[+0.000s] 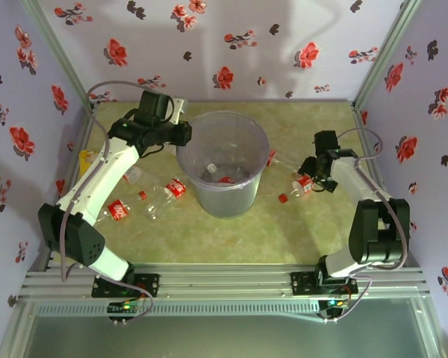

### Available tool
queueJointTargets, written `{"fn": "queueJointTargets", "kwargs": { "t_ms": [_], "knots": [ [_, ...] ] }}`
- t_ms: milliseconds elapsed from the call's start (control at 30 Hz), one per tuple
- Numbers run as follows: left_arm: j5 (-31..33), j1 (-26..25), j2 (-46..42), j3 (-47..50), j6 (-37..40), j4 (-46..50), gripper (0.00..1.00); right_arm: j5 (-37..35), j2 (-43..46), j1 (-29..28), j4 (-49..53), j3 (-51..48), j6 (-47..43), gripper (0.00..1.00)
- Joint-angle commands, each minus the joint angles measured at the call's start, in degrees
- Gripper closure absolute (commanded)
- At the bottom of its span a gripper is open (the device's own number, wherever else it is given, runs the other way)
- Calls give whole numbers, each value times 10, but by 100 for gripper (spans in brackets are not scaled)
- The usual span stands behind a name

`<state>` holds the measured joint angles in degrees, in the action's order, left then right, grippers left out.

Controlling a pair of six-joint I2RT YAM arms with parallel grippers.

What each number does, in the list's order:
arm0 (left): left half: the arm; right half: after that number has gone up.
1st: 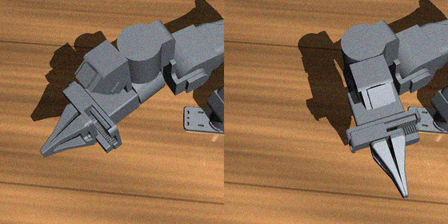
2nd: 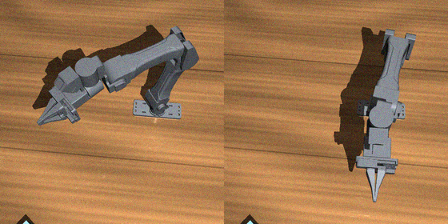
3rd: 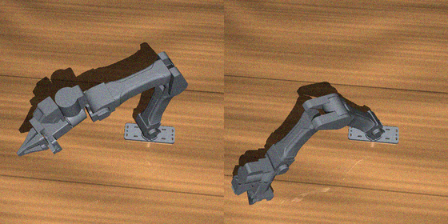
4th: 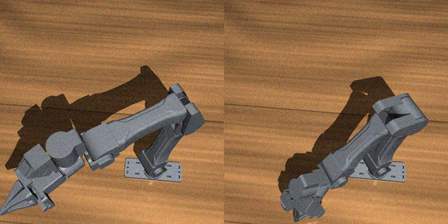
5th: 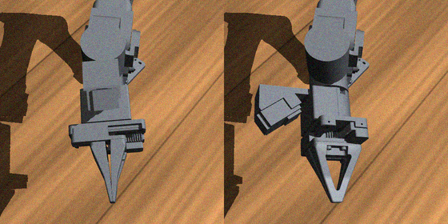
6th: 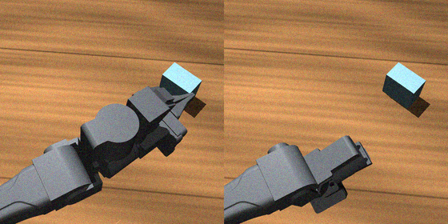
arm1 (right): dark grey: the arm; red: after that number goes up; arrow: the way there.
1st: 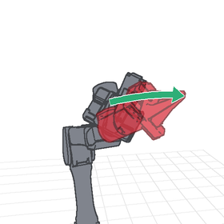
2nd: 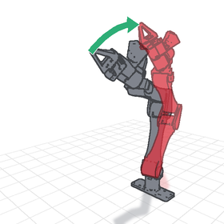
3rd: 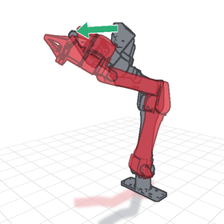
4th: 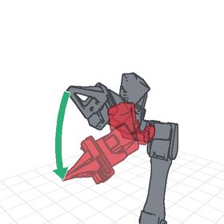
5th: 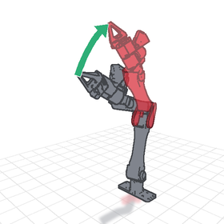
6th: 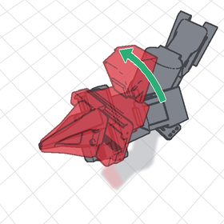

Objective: Put the plastic bottles in the bin

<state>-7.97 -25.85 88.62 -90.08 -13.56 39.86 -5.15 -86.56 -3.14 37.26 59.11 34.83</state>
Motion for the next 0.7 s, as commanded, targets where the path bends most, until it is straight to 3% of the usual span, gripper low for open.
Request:
{"fn": "queueJointTargets", "kwargs": {
  "t_ms": [0,400,667],
  "knots": [
    [13,4,-7,13,3,-26,100,22,-28,11,-36,-7,6,19],
    [13,4,-11,16,3,-29,100,26,-91,28,-94,-39,12,20],
    [13,4,-10,17,1,-32,100,29,-92,35,-108,-49,13,32]
  ]
}}
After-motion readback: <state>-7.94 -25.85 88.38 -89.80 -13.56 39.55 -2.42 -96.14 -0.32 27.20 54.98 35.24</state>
